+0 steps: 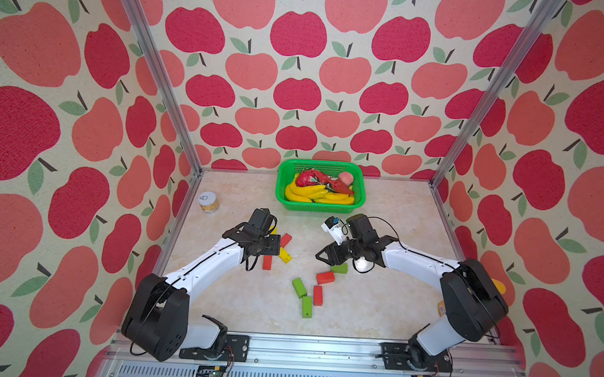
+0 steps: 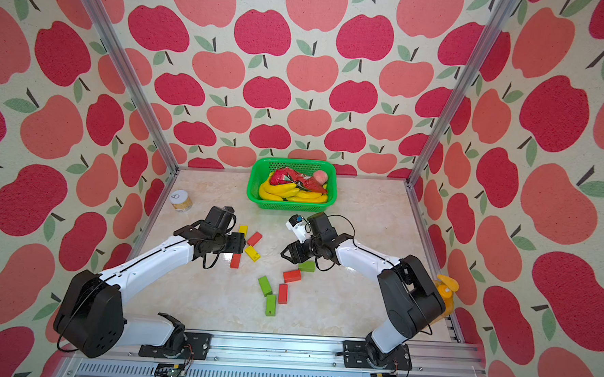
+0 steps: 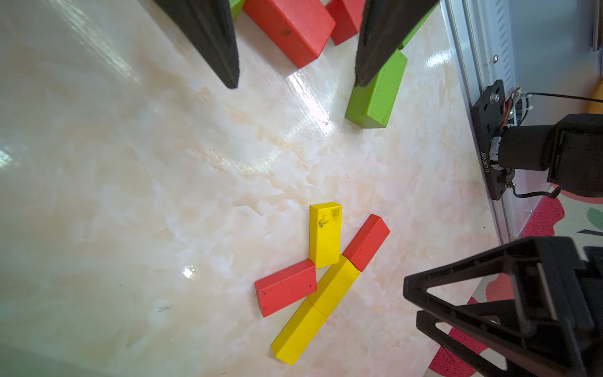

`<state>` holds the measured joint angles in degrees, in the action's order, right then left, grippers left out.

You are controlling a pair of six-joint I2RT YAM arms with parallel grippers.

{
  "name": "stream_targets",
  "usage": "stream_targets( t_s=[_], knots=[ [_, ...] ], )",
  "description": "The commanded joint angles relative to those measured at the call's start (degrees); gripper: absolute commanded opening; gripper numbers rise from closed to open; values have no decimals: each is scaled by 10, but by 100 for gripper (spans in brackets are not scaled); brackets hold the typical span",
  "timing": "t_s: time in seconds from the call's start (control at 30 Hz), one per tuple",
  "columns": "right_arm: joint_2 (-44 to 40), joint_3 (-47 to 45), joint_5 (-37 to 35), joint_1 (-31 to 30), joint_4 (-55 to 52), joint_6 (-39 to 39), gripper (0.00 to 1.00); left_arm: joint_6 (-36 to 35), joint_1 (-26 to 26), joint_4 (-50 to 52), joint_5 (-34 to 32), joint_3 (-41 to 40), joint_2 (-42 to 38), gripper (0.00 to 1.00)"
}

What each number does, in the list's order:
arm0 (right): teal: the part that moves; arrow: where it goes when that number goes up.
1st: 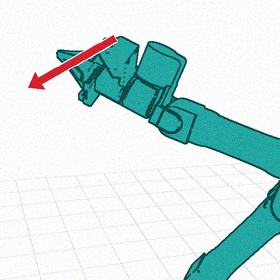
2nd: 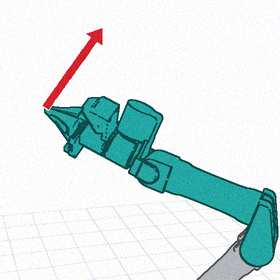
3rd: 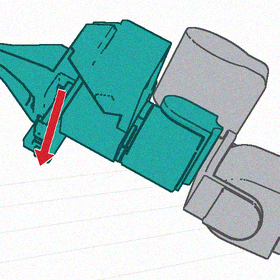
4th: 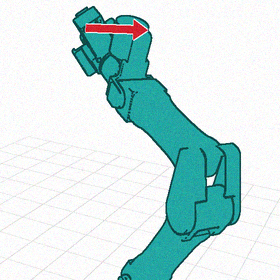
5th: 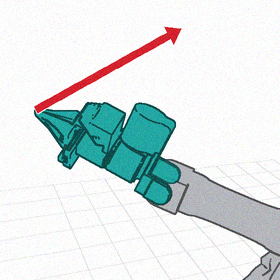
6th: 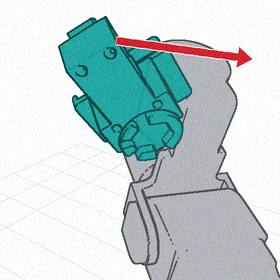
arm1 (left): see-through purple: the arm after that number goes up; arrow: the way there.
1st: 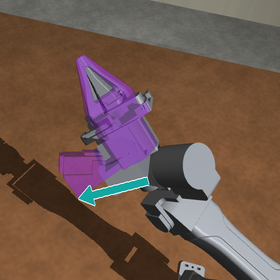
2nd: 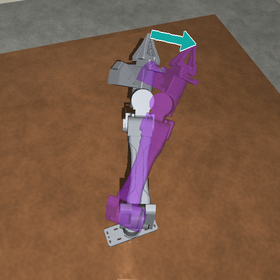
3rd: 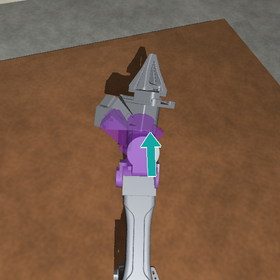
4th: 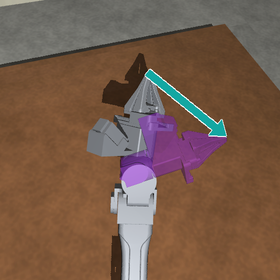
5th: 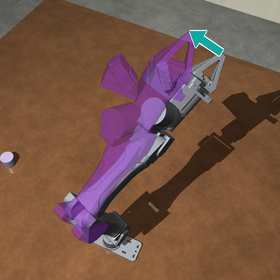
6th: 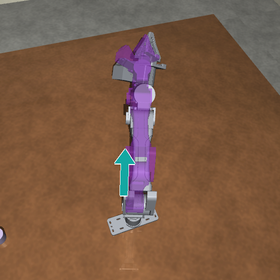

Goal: Assemble the letter k with building blocks
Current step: Adjust the building block at the center of the board.

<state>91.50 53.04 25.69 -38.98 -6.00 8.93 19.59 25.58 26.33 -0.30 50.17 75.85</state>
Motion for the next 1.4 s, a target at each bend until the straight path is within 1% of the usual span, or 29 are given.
stream_targets(
  t_s=[0.0,0.07,0.1,0.13,0.23,0.37,0.47,0.53,0.67,0.8,0.83,0.93,1.07,1.13,1.23,1.37],
  knots=[
    [33,19,-8,-4,-10,12,60,-14,-4,5,18,-22,-10,71],
    [46,21,11,-8,5,25,59,-14,-3,-7,43,-29,-7,70],
    [52,26,5,-12,4,28,59,-12,0,-13,55,-31,-2,70],
    [57,32,-1,-15,-1,26,59,-9,3,-15,60,-31,2,69],
    [58,33,-8,-13,-2,25,59,3,33,-26,61,-24,21,64],
    [52,26,-11,-2,-3,29,58,16,78,-5,15,19,69,63],
    [47,17,-2,8,3,36,59,26,91,15,-16,55,123,61],
    [45,15,2,14,4,40,59,34,95,19,-19,70,155,61],
    [39,10,2,23,4,46,59,47,105,-5,3,83,203,56],
    [31,1,-7,44,1,59,59,57,125,-9,-3,102,228,50],
    [28,-4,-9,52,3,66,59,58,132,-4,-9,106,231,50],
    [12,-25,5,79,23,85,59,63,160,23,-52,124,242,50],
    [4,-35,21,91,35,94,59,83,181,66,-106,144,256,51],
    [5,-34,24,91,35,95,59,83,186,62,-104,142,257,51],
    [8,-32,27,91,35,95,59,83,187,51,-82,141,263,50],
    [4,-33,26,92,33,95,59,79,191,44,-64,142,273,47]
  ],
)
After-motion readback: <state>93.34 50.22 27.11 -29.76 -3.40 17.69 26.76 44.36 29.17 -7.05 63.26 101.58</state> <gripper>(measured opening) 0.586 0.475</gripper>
